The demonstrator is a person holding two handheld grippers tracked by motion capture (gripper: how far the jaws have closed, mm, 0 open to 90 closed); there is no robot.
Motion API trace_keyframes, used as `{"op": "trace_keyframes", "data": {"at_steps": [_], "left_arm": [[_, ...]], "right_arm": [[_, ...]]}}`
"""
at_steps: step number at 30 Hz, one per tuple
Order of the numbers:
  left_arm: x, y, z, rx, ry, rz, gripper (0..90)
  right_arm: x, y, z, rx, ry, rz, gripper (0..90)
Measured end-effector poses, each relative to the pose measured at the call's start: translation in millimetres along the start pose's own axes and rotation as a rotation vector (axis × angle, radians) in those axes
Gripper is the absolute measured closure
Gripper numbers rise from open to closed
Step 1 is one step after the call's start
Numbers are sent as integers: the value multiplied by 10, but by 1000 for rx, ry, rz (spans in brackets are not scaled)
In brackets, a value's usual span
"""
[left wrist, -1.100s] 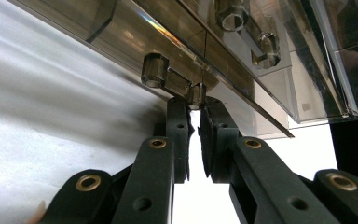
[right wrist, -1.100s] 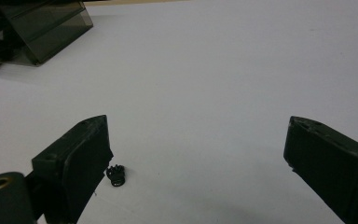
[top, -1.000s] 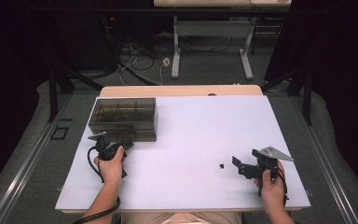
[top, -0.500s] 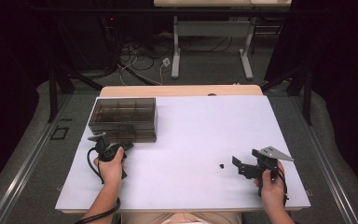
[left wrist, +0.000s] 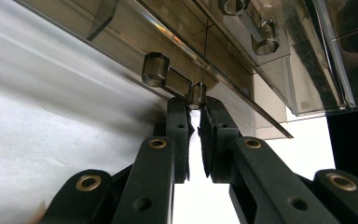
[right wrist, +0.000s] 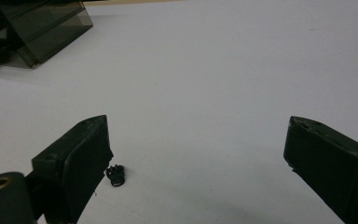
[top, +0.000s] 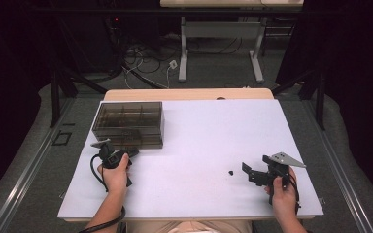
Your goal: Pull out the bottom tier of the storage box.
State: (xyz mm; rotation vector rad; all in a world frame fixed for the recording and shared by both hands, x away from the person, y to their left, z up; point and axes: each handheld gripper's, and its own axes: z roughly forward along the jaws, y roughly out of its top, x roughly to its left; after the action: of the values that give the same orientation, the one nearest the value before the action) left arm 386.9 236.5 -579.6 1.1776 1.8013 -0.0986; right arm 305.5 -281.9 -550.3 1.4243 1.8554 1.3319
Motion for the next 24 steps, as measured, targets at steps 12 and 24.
{"op": "trace_keyframes", "data": {"at_steps": [12, 24], "left_arm": [[-1, -7, -14, 8, -2, -8, 824], [5, -16, -26, 10, -3, -6, 824]], "right_arm": [[-5, 2, -2, 13, -5, -11, 69], [-8, -1, 4, 1, -7, -10, 69]]}}
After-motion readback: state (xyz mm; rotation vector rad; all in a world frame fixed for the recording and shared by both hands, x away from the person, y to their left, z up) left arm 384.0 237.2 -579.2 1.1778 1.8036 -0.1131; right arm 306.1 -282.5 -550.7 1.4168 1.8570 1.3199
